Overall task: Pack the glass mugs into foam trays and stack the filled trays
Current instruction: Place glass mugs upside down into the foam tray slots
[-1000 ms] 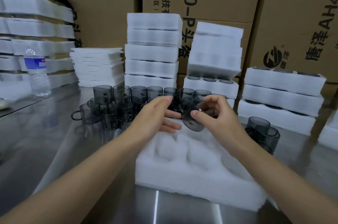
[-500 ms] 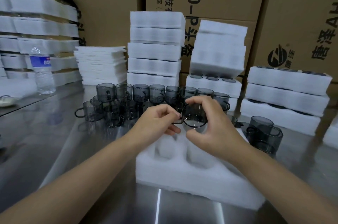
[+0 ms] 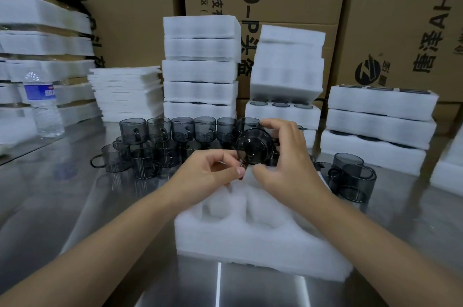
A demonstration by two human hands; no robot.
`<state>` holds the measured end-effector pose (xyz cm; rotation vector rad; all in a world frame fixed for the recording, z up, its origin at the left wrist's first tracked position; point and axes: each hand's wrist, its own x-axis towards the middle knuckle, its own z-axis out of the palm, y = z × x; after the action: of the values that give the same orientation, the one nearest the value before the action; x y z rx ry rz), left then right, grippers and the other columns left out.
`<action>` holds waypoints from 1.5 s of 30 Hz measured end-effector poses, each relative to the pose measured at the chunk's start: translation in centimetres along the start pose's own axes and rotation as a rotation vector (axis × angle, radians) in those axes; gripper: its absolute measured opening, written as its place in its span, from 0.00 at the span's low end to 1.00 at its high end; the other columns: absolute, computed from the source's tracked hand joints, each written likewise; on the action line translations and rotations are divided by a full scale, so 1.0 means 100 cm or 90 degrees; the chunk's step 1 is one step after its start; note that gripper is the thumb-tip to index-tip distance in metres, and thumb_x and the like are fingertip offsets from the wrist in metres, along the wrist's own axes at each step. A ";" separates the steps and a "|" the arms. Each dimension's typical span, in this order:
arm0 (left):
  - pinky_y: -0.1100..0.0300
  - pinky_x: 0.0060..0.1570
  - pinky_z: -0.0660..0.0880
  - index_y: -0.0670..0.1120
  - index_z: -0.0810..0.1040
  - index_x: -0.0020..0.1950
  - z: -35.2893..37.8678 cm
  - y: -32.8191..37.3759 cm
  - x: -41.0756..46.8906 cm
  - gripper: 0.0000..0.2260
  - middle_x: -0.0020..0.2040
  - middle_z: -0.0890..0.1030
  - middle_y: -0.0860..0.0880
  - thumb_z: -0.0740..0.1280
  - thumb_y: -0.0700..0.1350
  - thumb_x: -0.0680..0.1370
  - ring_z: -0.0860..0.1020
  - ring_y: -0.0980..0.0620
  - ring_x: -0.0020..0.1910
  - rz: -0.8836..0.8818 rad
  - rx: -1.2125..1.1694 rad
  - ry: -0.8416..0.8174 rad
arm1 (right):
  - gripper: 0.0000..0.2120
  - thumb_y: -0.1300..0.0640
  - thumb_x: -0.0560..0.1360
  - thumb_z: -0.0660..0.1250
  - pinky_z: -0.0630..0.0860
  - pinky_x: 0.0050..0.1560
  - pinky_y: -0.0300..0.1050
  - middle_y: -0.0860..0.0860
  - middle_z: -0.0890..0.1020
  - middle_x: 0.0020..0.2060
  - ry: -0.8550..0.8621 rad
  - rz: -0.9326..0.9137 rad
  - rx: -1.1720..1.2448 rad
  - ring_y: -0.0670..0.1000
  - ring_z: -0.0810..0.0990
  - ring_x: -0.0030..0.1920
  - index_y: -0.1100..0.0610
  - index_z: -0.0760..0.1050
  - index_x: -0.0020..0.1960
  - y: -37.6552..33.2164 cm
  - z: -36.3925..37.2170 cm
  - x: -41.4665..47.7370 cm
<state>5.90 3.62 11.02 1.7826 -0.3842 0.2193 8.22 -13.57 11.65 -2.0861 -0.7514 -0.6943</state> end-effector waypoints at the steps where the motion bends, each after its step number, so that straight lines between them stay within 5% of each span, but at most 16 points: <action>1: 0.66 0.38 0.75 0.44 0.81 0.35 0.000 0.000 0.000 0.07 0.43 0.82 0.53 0.71 0.36 0.72 0.79 0.58 0.38 0.003 0.003 -0.008 | 0.30 0.65 0.66 0.68 0.56 0.56 0.21 0.43 0.66 0.56 0.001 0.007 0.013 0.44 0.64 0.60 0.52 0.65 0.66 0.000 0.000 0.000; 7: 0.65 0.37 0.77 0.46 0.74 0.38 -0.001 -0.004 0.002 0.11 0.39 0.84 0.48 0.75 0.35 0.68 0.82 0.54 0.39 -0.015 -0.022 0.023 | 0.27 0.65 0.67 0.67 0.65 0.60 0.35 0.43 0.70 0.55 -0.034 -0.002 0.029 0.45 0.69 0.59 0.51 0.67 0.63 -0.001 0.001 -0.002; 11: 0.62 0.37 0.78 0.45 0.66 0.44 0.001 -0.005 0.003 0.19 0.47 0.84 0.47 0.74 0.29 0.67 0.84 0.51 0.40 -0.021 -0.081 0.041 | 0.26 0.68 0.68 0.66 0.66 0.58 0.30 0.45 0.71 0.56 -0.037 -0.022 0.034 0.43 0.70 0.57 0.53 0.69 0.63 -0.002 0.000 -0.001; 17: 0.63 0.41 0.78 0.49 0.69 0.62 0.000 -0.001 0.002 0.29 0.51 0.83 0.46 0.76 0.33 0.67 0.83 0.51 0.42 -0.017 -0.053 0.047 | 0.26 0.68 0.70 0.65 0.68 0.60 0.32 0.47 0.71 0.59 -0.049 -0.058 0.047 0.40 0.70 0.58 0.52 0.72 0.65 -0.004 -0.001 -0.001; 24: 0.66 0.42 0.78 0.49 0.75 0.63 -0.006 0.005 -0.001 0.28 0.51 0.85 0.51 0.73 0.51 0.64 0.83 0.53 0.49 -0.048 -0.080 0.026 | 0.26 0.68 0.72 0.64 0.68 0.62 0.36 0.44 0.73 0.60 -0.059 -0.037 0.055 0.41 0.72 0.60 0.50 0.70 0.67 -0.002 -0.001 0.001; 31: 0.64 0.43 0.79 0.50 0.73 0.65 -0.015 0.009 0.003 0.32 0.49 0.85 0.46 0.74 0.50 0.61 0.84 0.47 0.48 -0.111 -0.163 0.037 | 0.30 0.57 0.74 0.66 0.62 0.63 0.28 0.39 0.69 0.65 -0.128 -0.009 0.067 0.36 0.67 0.64 0.45 0.61 0.73 0.002 0.002 -0.003; 34: 0.63 0.42 0.79 0.54 0.76 0.63 -0.020 0.014 0.003 0.29 0.46 0.85 0.47 0.73 0.52 0.62 0.84 0.48 0.43 -0.129 -0.164 0.002 | 0.30 0.53 0.74 0.69 0.61 0.59 0.24 0.40 0.68 0.60 -0.095 -0.021 0.049 0.35 0.67 0.59 0.47 0.63 0.72 0.003 0.003 -0.002; 39: 0.65 0.34 0.77 0.63 0.80 0.50 -0.030 0.020 0.001 0.09 0.38 0.83 0.50 0.69 0.56 0.71 0.83 0.52 0.39 -0.141 0.024 -0.027 | 0.24 0.51 0.75 0.69 0.65 0.52 0.25 0.36 0.72 0.53 -0.067 0.007 0.057 0.36 0.70 0.54 0.44 0.67 0.69 0.003 0.003 0.000; 45: 0.66 0.32 0.72 0.61 0.78 0.54 -0.039 0.018 0.003 0.08 0.43 0.84 0.54 0.66 0.56 0.75 0.79 0.61 0.33 -0.160 0.182 -0.031 | 0.15 0.51 0.76 0.67 0.65 0.52 0.24 0.35 0.74 0.53 -0.116 0.011 0.038 0.34 0.71 0.54 0.46 0.74 0.63 0.002 0.001 0.001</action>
<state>5.68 7.03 13.71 2.1006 -0.1644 0.0539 8.40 -13.56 11.59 -2.1171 -0.8436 -0.4713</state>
